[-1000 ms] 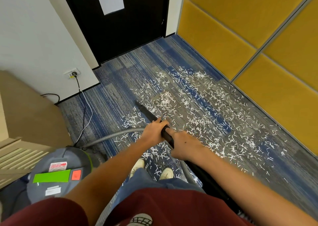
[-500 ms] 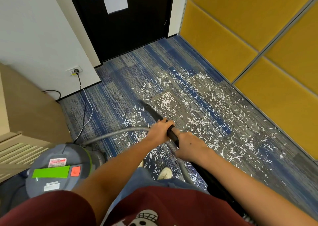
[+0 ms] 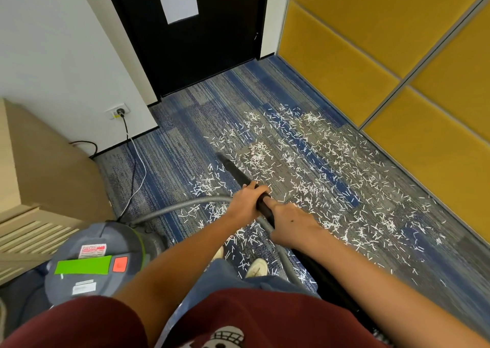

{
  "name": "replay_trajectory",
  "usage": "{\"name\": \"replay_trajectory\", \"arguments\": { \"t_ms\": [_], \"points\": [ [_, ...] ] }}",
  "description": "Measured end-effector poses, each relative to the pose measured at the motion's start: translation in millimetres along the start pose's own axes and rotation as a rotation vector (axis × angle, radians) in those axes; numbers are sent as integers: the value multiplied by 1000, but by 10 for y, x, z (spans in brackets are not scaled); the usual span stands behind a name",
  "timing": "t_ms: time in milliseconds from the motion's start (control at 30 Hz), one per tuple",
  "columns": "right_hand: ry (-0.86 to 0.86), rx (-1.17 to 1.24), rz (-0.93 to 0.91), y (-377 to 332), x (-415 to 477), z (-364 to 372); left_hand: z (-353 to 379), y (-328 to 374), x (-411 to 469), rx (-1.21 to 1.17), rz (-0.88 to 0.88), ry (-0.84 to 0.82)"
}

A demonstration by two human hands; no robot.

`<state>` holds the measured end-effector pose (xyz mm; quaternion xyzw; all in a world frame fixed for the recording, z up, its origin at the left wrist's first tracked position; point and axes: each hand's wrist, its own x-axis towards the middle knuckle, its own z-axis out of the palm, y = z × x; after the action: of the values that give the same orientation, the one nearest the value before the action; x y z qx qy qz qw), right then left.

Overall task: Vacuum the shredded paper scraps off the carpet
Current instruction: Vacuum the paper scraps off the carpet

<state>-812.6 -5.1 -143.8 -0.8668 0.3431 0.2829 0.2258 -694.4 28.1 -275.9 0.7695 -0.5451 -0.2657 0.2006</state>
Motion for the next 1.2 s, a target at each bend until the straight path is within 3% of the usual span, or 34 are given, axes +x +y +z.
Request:
{"name": "replay_trajectory", "arguments": {
  "t_ms": [433,800,1200],
  "points": [
    [-8,19,32,-25,171,-99,-41,-52,168,-63,-60,1],
    [32,73,136,187,150,-154,7,179,410,-49,44,-84],
    [5,12,63,-18,327,-228,-109,-106,382,-83,1,9]
  ]
}}
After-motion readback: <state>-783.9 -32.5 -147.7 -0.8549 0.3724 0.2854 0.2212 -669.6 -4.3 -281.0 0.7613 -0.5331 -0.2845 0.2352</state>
